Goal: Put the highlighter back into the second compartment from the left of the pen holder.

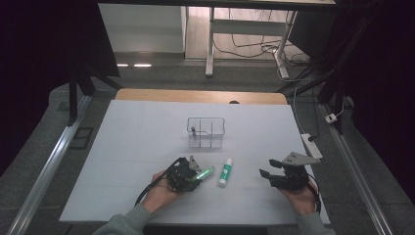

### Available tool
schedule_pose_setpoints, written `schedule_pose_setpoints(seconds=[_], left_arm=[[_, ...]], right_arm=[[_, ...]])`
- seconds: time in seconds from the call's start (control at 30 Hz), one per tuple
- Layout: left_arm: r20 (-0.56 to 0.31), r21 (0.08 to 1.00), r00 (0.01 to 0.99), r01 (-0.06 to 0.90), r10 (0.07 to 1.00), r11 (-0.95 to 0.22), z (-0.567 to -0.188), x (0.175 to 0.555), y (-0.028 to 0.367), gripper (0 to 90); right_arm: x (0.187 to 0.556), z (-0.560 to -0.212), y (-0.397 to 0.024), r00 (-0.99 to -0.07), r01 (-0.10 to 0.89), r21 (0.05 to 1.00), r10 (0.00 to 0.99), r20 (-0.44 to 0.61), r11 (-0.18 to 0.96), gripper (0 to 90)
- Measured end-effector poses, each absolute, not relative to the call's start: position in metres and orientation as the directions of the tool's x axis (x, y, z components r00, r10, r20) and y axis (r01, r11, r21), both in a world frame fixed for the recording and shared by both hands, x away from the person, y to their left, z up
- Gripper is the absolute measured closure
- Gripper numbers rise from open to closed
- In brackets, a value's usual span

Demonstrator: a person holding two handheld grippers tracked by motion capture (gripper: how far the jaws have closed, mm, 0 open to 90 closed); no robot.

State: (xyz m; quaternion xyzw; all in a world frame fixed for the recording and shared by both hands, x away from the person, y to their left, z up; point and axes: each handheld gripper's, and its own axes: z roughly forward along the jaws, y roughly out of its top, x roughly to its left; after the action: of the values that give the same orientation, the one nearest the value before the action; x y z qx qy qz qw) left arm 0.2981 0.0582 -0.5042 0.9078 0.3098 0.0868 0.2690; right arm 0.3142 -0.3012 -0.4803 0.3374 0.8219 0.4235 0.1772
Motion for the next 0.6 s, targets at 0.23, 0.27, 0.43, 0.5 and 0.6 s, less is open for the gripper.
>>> schedule_pose_setpoints(seconds=[0.23, 0.27, 0.43, 0.5, 0.6], left_arm=[[-0.058, 0.594, 0.794, 0.514, 0.605, -0.618, -0.496, 0.300, 0.077, 66.0], [-0.057, 0.599, 0.797, 0.509, 0.601, -0.618, -0.494, 0.300, 0.079, 66.0], [-0.063, 0.634, 0.807, 0.487, 0.587, -0.601, -0.486, 0.299, 0.091, 66.0], [-0.071, 0.641, 0.807, 0.487, 0.586, -0.593, -0.483, 0.298, 0.096, 66.0], [-0.081, 0.653, 0.806, 0.487, 0.587, -0.579, -0.479, 0.298, 0.102, 66.0]], right_arm=[[0.314, -0.480, -0.300, -0.713, 0.404, 0.813, 0.701, -0.008, 0.420, 41.4], [0.314, -0.480, -0.300, -0.714, 0.404, 0.814, 0.700, -0.005, 0.418, 41.5], [0.314, -0.480, -0.298, -0.720, 0.396, 0.818, 0.694, -0.005, 0.417, 41.4], [0.313, -0.479, -0.297, -0.720, 0.398, 0.816, 0.694, -0.005, 0.420, 41.5], [0.313, -0.479, -0.296, -0.726, 0.395, 0.818, 0.688, -0.002, 0.419, 41.4]])
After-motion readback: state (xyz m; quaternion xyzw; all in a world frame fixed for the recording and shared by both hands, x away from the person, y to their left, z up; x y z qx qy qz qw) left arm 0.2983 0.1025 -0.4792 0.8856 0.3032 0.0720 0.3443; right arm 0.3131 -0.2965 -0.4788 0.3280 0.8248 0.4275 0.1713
